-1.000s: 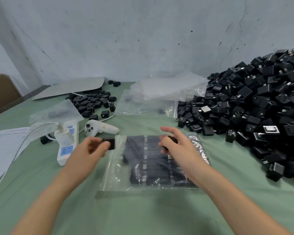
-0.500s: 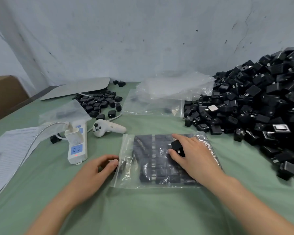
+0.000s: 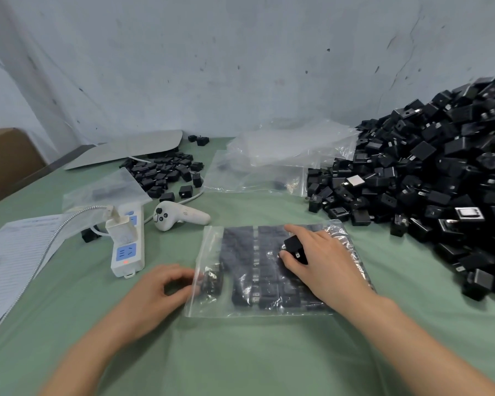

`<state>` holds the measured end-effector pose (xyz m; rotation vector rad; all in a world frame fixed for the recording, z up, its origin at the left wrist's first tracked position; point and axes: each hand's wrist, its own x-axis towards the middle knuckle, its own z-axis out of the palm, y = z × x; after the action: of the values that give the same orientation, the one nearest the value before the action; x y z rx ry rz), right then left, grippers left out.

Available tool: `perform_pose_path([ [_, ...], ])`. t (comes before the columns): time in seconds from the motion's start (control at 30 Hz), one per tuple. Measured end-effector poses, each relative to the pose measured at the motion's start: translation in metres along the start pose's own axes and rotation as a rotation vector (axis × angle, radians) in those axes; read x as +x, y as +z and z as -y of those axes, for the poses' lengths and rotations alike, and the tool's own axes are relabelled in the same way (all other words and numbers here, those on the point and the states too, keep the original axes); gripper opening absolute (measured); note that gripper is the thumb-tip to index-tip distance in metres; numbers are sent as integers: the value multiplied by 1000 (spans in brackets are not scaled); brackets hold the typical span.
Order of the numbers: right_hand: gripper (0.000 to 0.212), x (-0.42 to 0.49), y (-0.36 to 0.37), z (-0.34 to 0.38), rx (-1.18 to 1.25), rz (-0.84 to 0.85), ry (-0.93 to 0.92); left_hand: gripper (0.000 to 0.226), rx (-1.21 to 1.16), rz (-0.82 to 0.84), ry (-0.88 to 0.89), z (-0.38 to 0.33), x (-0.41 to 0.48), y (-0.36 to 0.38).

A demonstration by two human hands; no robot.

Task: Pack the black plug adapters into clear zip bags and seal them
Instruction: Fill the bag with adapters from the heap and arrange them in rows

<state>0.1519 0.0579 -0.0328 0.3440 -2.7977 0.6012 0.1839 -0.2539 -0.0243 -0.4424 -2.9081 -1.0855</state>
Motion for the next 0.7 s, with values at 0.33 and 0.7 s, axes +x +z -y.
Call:
perform_pose_path([
  [0.33,51,0,3,-3,0,-6,-9,13,7,-39,-10,-5,13,12],
  [0.7,51,-1,2,-2,9,8,-10,12,65,-69,-43,-4,19,16],
])
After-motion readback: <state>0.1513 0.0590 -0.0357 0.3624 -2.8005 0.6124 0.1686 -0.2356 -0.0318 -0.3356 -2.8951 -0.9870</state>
